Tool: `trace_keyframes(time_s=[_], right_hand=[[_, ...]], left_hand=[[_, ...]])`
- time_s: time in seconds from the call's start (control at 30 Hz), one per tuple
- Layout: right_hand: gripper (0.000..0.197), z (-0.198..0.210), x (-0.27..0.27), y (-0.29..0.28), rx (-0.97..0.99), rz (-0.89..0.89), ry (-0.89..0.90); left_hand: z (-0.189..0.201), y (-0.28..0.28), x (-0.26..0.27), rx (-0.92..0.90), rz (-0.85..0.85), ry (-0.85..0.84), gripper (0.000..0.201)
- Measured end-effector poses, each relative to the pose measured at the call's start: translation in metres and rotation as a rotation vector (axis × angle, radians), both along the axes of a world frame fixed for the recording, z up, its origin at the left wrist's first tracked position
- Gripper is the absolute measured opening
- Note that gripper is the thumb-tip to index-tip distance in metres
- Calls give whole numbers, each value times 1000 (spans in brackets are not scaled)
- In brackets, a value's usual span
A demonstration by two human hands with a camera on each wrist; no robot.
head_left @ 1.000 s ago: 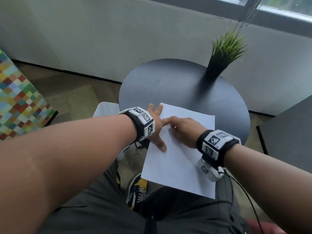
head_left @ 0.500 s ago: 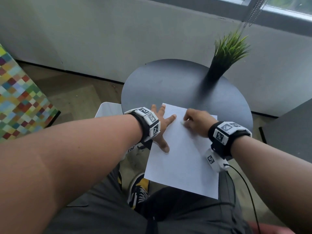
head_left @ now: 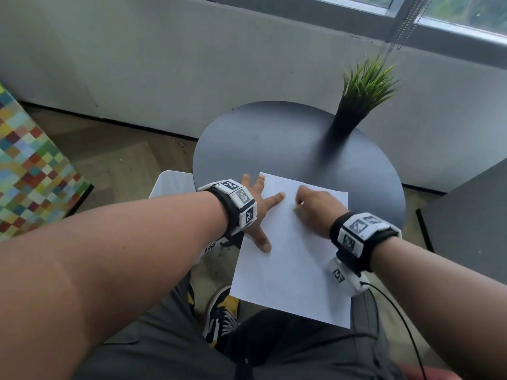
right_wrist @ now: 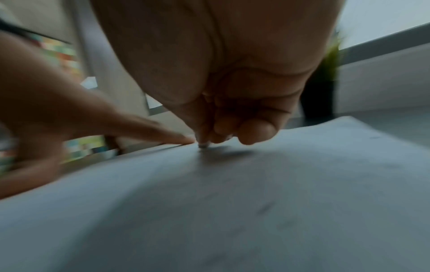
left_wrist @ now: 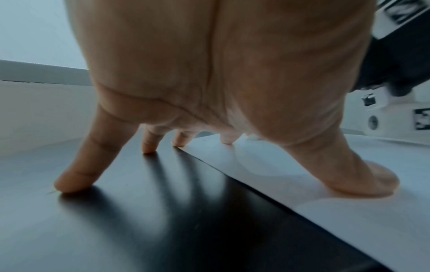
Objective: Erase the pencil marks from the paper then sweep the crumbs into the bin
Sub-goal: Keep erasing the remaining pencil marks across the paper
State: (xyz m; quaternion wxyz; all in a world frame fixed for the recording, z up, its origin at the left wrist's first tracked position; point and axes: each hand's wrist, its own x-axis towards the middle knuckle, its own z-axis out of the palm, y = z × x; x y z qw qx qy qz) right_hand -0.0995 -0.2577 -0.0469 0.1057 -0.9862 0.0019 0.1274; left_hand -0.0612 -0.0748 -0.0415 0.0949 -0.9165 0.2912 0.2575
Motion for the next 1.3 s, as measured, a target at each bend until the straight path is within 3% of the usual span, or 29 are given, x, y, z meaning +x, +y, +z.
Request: trace_keyframes(time_s=[0.07, 0.1, 0.2, 0.27, 0.43, 0.47, 0.6, 0.77, 0.93, 1.07, 1.1, 1.3], right_hand=[[9, 1, -14, 13, 68, 168, 23], [8, 5, -14, 10, 79, 159, 39], [11, 8, 9, -21, 39, -110, 25], [12, 7, 13, -28, 8, -175, -18], [10, 5, -22, 11, 72, 227, 70], [9, 7, -19, 10, 71, 196, 77], [12, -1, 20, -19, 52, -235, -22], [18, -9, 29, 5, 54, -136, 38], [17, 0, 41, -29, -17, -309, -16], [17, -6, 13, 0, 67, -66, 31], [15, -5, 9, -2, 79, -72, 30], [10, 1, 6, -91, 108, -415, -27]], left_hand=[[2, 0, 0, -3, -7, -1, 134], [3, -1, 0, 0, -8, 3, 133], [5, -2, -1, 17, 0, 18, 132], [5, -2, -1, 26, 0, 11, 133], [5, -2, 0, 19, -8, 10, 134], [6, -2, -1, 25, -10, 13, 134], [7, -3, -1, 34, -16, 6, 135], [5, -2, 0, 33, -18, -10, 137], [6, -2, 0, 33, -2, 14, 139], [2, -2, 1, 21, -12, -1, 139], [3, -2, 1, 19, -11, 5, 139], [5, 3, -5, -14, -9, 36, 135]])
